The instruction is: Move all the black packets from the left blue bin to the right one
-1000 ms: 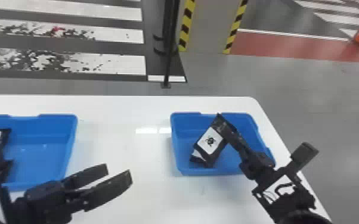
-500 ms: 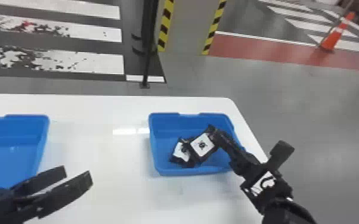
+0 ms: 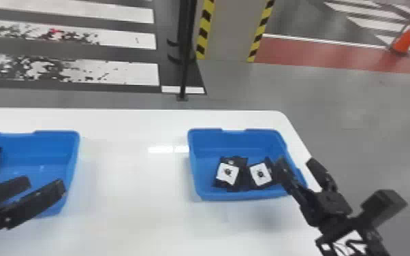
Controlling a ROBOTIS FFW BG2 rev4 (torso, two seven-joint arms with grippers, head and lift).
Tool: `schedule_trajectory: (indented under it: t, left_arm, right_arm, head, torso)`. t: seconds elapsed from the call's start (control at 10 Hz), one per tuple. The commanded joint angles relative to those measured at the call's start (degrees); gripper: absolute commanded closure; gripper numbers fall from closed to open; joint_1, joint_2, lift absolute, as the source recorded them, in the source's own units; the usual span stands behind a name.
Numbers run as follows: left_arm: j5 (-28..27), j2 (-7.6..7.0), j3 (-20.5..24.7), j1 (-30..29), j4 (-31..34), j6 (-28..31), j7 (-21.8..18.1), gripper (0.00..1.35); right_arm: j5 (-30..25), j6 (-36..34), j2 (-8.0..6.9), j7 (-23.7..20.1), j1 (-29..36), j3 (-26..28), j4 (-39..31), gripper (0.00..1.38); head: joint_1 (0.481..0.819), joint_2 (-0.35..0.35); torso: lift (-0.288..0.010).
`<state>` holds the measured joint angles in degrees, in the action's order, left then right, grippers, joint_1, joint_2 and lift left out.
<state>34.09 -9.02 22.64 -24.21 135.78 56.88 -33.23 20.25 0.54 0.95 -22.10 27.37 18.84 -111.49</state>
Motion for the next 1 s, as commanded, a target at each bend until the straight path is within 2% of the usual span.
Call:
schedule_trajectory:
  t: [0.0,0.2,0.4,0.5,0.7,0.9]
  left_arm:
    - [-1.5,-0.04,3.1,-0.4,0.3,0.4,0.0,0.14]
    - [-4.7,0.14,5.9,0.0,0.0,1.8,0.0,0.14]
    - [-11.7,-0.04,10.0,3.5,-0.2,6.0,0.0,0.14]
    - [-16.0,-0.65,11.6,6.5,-0.9,8.5,0.0,0.14]
    - [-21.2,-3.38,11.3,12.1,-7.2,11.0,0.0,0.14]
    - [-27.1,-4.08,10.4,18.7,-14.8,13.9,0.0,0.14]
  right_arm:
    - [-1.1,2.3,-1.0,2.0,7.8,-1.5,-7.1,0.11]
    - [-0.9,3.7,-1.0,4.1,15.7,-4.6,-13.5,0.11]
    - [1.2,3.7,-1.0,4.3,20.6,-7.9,-16.7,0.11]
    - [1.6,3.7,-1.0,4.3,22.1,-9.1,-17.1,0.12]
    - [2.1,2.6,-1.0,4.3,22.5,-10.5,-16.4,0.12]
    - [2.4,1.7,-1.0,4.1,22.3,-10.7,-16.0,0.12]
  head:
    - [0.695,-0.189]
    - [0.695,-0.117]
    - [0.695,-0.039]
    - [0.695,0.027]
    - [0.695,0.18]
    - [0.695,0.258]
  torso:
    - [-0.14]
    - [-0.14]
    - [-0.14]
    - [-0.14]
    - [-0.14]
    - [-0.14]
